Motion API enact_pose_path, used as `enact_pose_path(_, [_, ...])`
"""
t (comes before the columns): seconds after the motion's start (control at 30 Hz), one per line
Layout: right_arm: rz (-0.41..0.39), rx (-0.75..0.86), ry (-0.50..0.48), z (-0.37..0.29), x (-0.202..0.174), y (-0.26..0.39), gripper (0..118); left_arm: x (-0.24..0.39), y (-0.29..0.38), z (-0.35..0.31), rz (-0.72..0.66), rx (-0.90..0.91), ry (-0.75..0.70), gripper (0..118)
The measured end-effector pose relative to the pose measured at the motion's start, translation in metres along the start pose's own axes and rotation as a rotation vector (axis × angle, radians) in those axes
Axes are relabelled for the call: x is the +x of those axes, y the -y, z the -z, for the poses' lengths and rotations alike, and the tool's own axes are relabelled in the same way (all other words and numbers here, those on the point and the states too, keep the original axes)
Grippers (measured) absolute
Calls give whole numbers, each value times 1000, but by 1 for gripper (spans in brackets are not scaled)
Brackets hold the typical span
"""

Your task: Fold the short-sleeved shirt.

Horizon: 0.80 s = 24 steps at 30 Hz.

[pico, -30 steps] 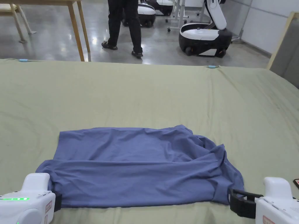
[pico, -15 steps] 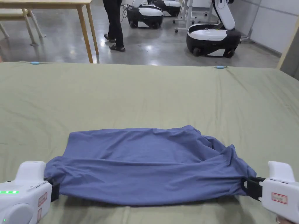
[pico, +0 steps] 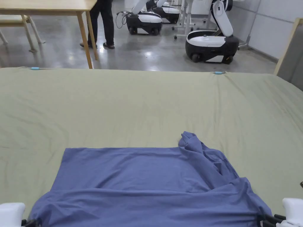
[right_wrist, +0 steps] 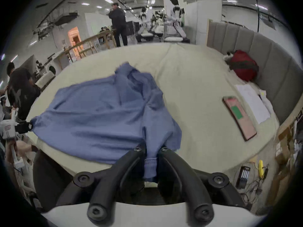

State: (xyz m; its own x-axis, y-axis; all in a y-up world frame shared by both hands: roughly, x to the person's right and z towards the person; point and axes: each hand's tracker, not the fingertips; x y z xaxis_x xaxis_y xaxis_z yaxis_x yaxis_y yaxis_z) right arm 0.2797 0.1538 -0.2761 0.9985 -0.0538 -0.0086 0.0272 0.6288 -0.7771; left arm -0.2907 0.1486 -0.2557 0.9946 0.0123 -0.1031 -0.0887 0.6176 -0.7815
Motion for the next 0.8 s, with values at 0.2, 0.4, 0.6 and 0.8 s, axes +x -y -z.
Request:
enact_pose_path(0.2, [-62,155,33,-31,-12,-3,117,-2,-3,-18,21,113,-140,97])
enact_pose_path(0.4, [-108,381,-20,-60,-58,-36,118,31,-38,-49,54,324,-131,104])
enact_pose_path(0.6, [-94,422,-102,-50,-114,-46,95,79,-52,-33,92,336,-48,95])
enact_pose_path(0.8, [-108,386,-121,-42,-125,-43,6,89,-46,-21,111,277,-4,3])
